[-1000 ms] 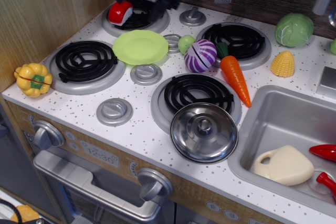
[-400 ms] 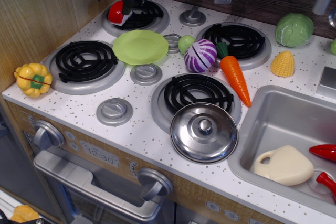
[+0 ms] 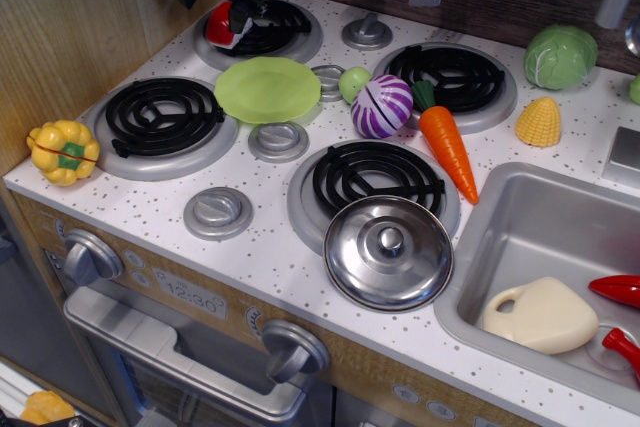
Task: Put sushi on plate
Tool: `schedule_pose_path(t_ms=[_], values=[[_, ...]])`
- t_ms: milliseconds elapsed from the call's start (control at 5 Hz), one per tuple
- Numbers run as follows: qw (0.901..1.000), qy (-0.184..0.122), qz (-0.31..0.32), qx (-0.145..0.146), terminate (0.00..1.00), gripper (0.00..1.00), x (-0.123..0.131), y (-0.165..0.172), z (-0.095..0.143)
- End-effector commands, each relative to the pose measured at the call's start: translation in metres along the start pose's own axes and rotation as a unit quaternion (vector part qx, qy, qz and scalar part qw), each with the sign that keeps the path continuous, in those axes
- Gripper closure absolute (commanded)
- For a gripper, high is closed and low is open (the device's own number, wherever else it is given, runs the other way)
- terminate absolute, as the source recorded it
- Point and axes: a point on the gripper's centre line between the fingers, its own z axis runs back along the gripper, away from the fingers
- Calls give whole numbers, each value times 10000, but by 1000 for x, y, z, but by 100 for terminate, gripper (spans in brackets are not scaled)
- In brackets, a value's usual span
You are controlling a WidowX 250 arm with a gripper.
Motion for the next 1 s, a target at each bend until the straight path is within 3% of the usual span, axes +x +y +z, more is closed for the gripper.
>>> schedule_pose_path(t_ms=[0,400,600,800], values=[[9988,-406,-213,-150,0,0,19,19,-9],[9980,-188,-459,-401,0,0,26,27,-22],[9968,-102,-341,-714,0,100,25,22,-27],[9955,69,-422,-846,0,100,26,18,-18]])
